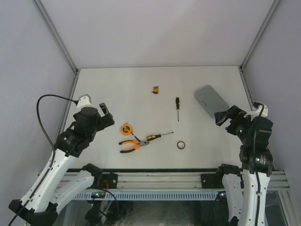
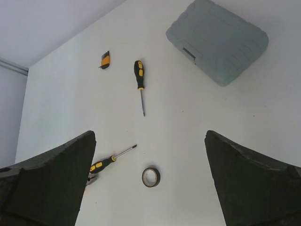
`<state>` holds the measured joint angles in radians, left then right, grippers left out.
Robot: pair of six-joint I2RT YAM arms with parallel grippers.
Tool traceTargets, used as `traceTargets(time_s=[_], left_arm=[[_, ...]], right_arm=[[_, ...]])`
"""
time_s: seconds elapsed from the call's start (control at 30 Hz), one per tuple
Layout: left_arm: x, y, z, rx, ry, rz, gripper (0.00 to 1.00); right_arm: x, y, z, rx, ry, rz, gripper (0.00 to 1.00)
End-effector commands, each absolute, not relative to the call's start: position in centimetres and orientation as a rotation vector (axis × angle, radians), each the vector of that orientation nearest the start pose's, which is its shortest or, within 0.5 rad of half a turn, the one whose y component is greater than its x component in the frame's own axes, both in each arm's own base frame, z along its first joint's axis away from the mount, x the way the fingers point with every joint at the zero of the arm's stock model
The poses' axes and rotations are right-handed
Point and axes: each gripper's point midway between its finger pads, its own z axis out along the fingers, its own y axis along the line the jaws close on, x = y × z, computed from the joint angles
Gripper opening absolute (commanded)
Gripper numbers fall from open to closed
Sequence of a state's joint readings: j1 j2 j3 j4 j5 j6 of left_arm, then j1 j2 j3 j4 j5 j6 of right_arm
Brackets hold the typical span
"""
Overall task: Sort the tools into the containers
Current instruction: Move the storage box to the center of the board.
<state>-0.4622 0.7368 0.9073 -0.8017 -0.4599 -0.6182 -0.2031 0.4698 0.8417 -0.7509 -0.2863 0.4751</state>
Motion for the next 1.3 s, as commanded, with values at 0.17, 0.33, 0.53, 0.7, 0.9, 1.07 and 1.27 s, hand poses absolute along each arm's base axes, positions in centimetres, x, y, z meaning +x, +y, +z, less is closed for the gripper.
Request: traceTargets(time_s=[0.17,0.33,0.53,0.7,0.9,1.07,1.27], left_arm=[[24.2,-5.8,27.3,-0.362,1.84,-0.275,1.0],[24.4,-5.0,27.2,-0.347,1.808,-0.217,1.0],[25.0,-6.5,26.3,-0.255,1.874,-0.235,1.0],[25.2,-6.6,24.9,-0.255,1.948,-0.198,1.0],[25.0,-7.2,23.8,-0.229,1.997,-0.219,1.0],[24.8,-7.5,23.6,-0.223,1.999,-0.238,1.0],[24.9,-7.4,23.5,-0.236,1.995,-0.259,1.0]], right_arm=[[23.5,1.6,26.8,0.51,1.882,0.462,0.99],[25.4,1.5,25.1,0.477,1.959,0.468,0.99],[29.0,0.4,24.1,0.515,1.989,0.397,0.96],[33.3,0.7,22.7,0.523,2.035,0.327,0.96],[39.2,-0.1,22.0,0.526,2.046,0.288,0.96],[43.2,-2.6,21.1,0.525,2.052,0.202,0.96],[46.3,-5.1,18.4,0.525,2.132,0.195,0.96]])
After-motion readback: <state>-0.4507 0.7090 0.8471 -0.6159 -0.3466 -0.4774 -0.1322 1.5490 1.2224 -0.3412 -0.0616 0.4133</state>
